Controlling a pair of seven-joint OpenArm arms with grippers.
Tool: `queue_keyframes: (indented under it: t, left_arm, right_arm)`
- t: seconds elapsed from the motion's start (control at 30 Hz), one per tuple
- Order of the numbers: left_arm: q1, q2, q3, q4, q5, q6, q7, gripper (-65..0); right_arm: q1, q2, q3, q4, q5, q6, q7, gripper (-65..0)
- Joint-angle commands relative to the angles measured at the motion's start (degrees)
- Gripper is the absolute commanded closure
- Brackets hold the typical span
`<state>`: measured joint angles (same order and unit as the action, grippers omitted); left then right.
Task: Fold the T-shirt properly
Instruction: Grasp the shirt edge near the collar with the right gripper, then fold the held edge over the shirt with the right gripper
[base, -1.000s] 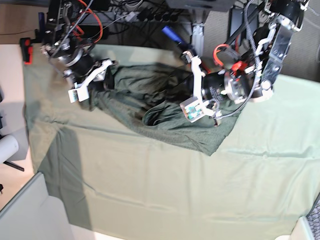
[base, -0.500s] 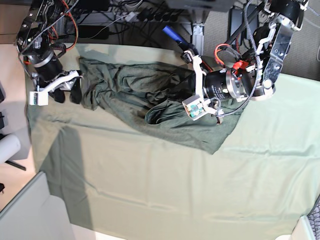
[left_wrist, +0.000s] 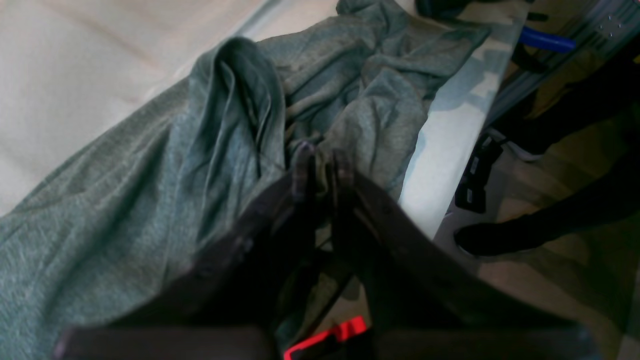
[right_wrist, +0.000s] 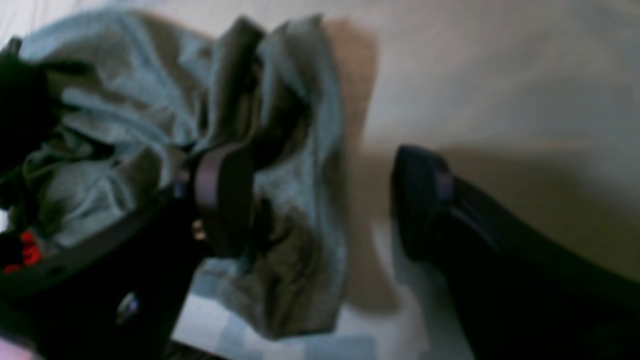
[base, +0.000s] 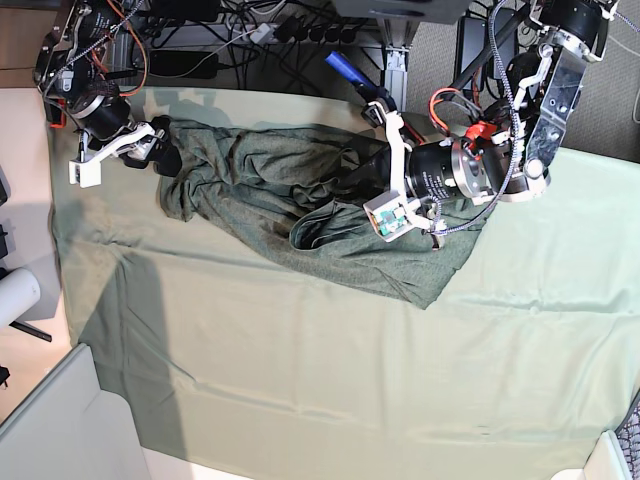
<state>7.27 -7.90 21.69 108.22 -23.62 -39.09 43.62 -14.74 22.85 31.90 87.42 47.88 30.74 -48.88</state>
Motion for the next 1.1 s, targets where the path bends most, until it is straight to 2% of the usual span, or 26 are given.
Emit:
queue_keyframes:
  t: [0.0, 0.27, 0.43, 0.83, 1.0, 1.03, 1.07]
  left_arm:
    - [-0.6, 0.1, -0.1, 0.9, -1.0, -0.9, -1.4, -4.6]
    - [-0.6, 0.1, -0.1, 0.9, -1.0, -0.9, -1.4, -4.6]
    - [-0.6, 0.1, -0.1, 0.9, -1.0, -0.9, -1.4, -4.6]
    - [-0.5, 0.1, -0.1, 0.9, -1.5, -0.9, -1.3, -4.9]
    - [-0.6, 0.1, -0.1, 0.9, -3.7, -0.9, -1.1, -6.1]
    - [-0.6, 0.1, -0.1, 0.9, -3.6, -0.9, -1.2, -6.1]
    - [-0.6, 0.1, -0.1, 0.9, -3.6, -0.9, -1.1, -6.1]
  right_arm:
    - [0.3, 1.1, -0.5, 0.7, 1.8, 2.1, 0.5, -43.4]
    - [0.3, 1.0, -6.1, 0.7, 2.7, 2.1, 0.4, -43.4]
    - [0.3, 0.5, -6.1, 0.7, 2.7, 2.1, 0.9, -43.4]
    - [3.0, -3.2, -6.2, 0.7, 2.1, 2.0, 1.7, -43.2]
    - [3.0, -3.2, -6.2, 0.7, 2.0, 2.1, 4.8, -42.8]
    - [3.0, -3.2, -6.2, 0.7, 1.6, 2.1, 5.8, -40.1]
    - [3.0, -3.2, -6.2, 0.7, 0.9, 2.0, 6.7, -34.8]
